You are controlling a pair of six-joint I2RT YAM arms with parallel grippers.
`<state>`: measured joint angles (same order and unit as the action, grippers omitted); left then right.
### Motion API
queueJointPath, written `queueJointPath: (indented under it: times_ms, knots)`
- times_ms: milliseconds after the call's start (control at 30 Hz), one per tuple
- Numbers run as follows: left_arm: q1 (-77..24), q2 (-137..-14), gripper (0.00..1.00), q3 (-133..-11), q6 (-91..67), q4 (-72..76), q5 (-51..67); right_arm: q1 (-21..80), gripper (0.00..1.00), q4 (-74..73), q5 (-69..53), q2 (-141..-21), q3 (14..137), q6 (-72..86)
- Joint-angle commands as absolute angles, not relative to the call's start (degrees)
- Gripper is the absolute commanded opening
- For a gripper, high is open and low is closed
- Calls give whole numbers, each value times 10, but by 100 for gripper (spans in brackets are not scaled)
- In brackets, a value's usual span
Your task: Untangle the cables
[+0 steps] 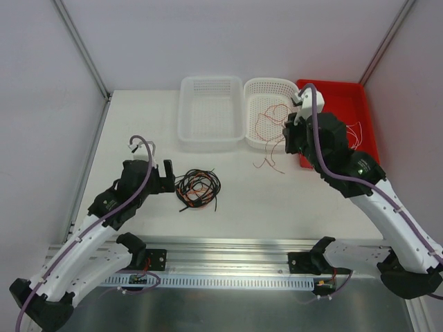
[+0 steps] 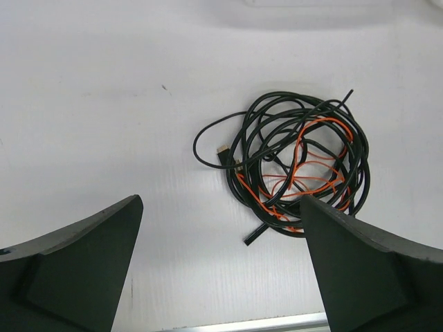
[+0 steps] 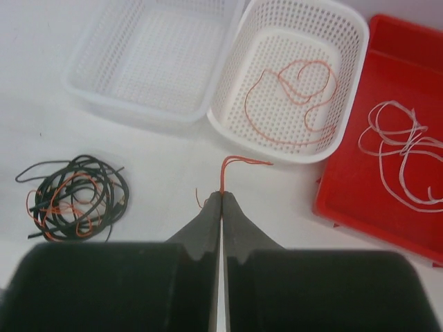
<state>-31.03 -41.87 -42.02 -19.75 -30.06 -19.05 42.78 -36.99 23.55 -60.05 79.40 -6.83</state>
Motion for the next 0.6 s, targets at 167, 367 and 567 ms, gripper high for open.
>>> queueJointPath:
  times_ms: [167, 367, 567]
  knots:
    - [-308, -374, 99, -397, -176, -262, -236, 380, 1, -264, 253, -713, 958, -194]
    - [-307, -395, 99, -403, -174, -262, -214, 305, 1, -159, 222, -793, 1003, -217]
    - [-308, -413, 99, -407, -167, -261, -209, 236, 1, -98, 196, -907, 1020, -188]
